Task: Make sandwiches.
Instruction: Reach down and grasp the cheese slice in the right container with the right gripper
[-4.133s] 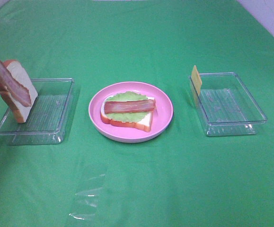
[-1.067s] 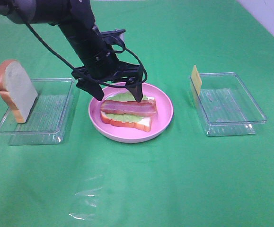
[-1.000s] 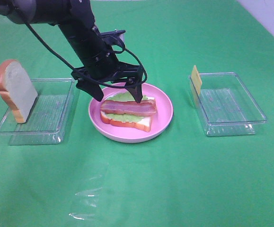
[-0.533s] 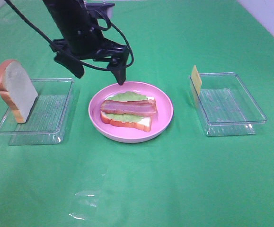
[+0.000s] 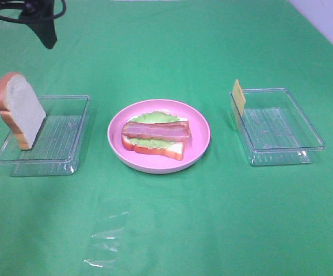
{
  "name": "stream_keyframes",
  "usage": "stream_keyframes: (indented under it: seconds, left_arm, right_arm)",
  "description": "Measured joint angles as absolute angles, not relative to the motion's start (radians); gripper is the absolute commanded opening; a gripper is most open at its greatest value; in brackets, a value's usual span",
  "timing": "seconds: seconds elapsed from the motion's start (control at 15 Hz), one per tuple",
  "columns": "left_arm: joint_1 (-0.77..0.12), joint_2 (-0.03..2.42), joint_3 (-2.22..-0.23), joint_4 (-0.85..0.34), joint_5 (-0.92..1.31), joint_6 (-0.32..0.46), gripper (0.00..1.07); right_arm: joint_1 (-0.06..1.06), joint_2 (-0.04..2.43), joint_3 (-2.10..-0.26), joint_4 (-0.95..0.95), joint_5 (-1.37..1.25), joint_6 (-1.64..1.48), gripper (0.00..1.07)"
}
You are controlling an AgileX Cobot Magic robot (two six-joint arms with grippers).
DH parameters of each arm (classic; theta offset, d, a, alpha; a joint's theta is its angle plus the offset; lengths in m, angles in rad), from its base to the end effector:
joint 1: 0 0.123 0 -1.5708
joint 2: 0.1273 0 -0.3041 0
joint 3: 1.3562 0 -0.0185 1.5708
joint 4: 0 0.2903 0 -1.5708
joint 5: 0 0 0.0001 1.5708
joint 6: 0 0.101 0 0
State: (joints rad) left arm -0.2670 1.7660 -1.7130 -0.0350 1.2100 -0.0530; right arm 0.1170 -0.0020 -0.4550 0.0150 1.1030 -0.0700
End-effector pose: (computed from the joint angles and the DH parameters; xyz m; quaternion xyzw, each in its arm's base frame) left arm 0.4087 -0.1152 0.3467 0.1019 0.9751 -0.0483 0.1910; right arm 0.0223 0.0040 0.2735 -0.0819 0.8708 0.0189 0.4844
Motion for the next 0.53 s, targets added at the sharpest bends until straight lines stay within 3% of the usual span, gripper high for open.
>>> stream_keyframes:
  seconds: [0.33, 0.53]
  left_arm:
    - [-0.174, 1.568, -1.539, -0.035, 1.213, -0.014, 1.01]
    - [-0.088, 1.373, -1.304, -0.035, 1.213, -0.006, 1.01]
  right_arm:
    - [0.117, -0.002, -0.455, 0.015, 1.103, -0.07, 0.87]
    - [0.117, -0.002, -0.455, 0.015, 1.103, -0.07, 0.87]
